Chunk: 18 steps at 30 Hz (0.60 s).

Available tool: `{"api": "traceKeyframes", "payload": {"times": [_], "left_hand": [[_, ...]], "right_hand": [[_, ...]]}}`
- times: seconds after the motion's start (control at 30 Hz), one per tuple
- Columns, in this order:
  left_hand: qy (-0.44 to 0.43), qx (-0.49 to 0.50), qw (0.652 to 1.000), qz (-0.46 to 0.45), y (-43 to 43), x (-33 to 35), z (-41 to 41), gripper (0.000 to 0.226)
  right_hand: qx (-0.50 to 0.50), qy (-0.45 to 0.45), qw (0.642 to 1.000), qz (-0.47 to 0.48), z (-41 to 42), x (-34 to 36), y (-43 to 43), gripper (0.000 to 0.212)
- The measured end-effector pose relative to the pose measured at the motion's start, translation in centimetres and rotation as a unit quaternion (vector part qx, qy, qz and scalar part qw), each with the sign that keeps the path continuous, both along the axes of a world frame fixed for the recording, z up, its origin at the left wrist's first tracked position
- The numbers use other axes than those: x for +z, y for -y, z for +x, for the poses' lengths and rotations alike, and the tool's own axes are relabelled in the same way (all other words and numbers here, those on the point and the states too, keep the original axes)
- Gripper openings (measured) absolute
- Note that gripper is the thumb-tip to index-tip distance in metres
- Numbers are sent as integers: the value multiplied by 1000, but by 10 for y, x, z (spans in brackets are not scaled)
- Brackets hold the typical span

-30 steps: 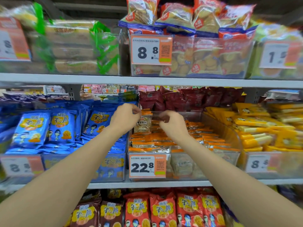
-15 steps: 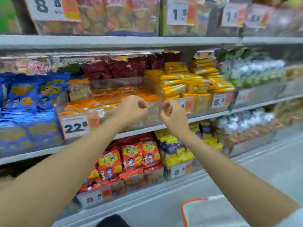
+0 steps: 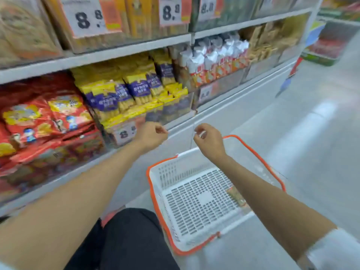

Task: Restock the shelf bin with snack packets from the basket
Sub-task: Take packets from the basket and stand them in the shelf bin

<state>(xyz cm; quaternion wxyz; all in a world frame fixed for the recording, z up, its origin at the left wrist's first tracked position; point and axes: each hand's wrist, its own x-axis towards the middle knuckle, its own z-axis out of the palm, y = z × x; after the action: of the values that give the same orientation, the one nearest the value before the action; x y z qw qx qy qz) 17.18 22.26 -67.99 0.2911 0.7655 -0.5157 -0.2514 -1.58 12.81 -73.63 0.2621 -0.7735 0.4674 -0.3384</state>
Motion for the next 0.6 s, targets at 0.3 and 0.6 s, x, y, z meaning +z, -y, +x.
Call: {"api": "traceKeyframes", "payload": {"times": [0.3,0.6], "left_hand": [[-159,23,975,155,-6,-146,-67,14],[-214,62,950,221,-20,-208,-68,17]], "right_hand": [[-86,-251,923,281,-136,-151,36,32],[38,-488,780,389,-174,-248,27,74]]}}
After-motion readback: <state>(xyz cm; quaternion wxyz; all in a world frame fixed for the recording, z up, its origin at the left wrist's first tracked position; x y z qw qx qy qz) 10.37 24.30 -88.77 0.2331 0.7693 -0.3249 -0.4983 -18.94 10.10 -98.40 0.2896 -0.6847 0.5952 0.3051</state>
